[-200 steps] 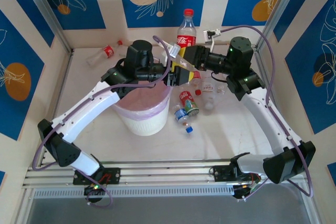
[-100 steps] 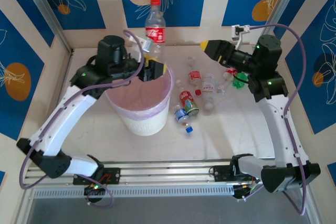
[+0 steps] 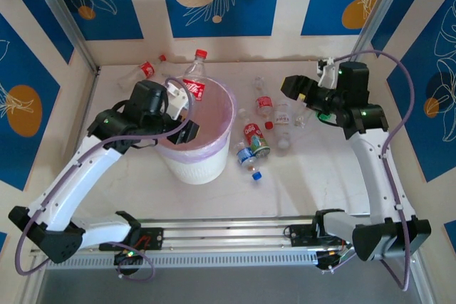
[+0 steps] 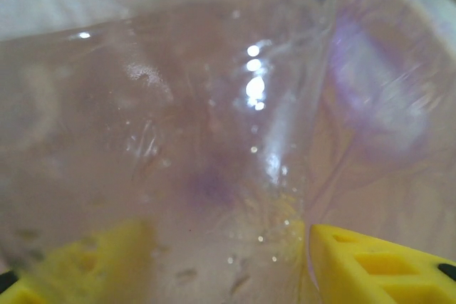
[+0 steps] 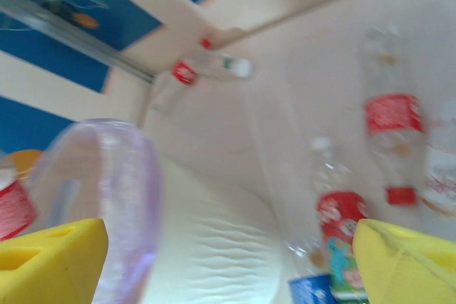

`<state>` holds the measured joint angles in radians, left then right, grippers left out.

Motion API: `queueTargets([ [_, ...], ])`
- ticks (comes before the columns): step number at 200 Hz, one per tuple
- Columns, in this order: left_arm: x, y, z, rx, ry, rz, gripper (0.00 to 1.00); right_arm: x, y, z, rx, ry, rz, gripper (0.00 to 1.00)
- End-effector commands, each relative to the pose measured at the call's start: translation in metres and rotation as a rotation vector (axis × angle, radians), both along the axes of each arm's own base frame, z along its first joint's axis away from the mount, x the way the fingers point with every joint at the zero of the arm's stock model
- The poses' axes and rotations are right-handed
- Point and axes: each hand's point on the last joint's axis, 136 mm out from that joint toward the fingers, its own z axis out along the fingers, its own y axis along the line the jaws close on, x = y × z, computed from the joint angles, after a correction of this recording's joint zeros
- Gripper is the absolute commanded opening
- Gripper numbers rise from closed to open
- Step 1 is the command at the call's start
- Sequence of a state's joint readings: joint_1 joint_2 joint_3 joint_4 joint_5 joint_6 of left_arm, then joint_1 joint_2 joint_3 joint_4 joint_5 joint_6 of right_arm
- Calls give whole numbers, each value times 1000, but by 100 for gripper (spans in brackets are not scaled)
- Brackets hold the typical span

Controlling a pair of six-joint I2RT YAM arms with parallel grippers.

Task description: Put the plastic bottles in the bin

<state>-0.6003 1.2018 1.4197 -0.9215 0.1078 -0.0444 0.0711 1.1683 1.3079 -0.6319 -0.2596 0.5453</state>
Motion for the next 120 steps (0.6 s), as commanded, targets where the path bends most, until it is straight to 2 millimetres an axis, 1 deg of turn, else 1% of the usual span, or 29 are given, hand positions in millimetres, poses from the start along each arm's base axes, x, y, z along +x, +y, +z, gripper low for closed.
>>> queueTargets([
  [1,3,12,-12,82,-1,9,37,-2,-16,-37,-90,92,-59,89],
  [23,5,12,-22,112,20,-1,37,6,-22,-50,-101,111,-88,89],
  [45,5,7,-35,116,38,-25,37,17,-39,-73,-157,165,-152,89],
  [74,9,2,-54,131,68,-47,38,30,-77,-110,-292,284,-280,87],
  [87,10,-1,-61,138,82,-58,38,35,-95,-124,-291,338,-338,86],
  [102,11,-2,-69,144,86,-63,38,39,-122,-138,-293,389,-424,85],
  [120,11,-3,-79,154,97,-76,39,47,-152,-147,-280,411,-508,84],
])
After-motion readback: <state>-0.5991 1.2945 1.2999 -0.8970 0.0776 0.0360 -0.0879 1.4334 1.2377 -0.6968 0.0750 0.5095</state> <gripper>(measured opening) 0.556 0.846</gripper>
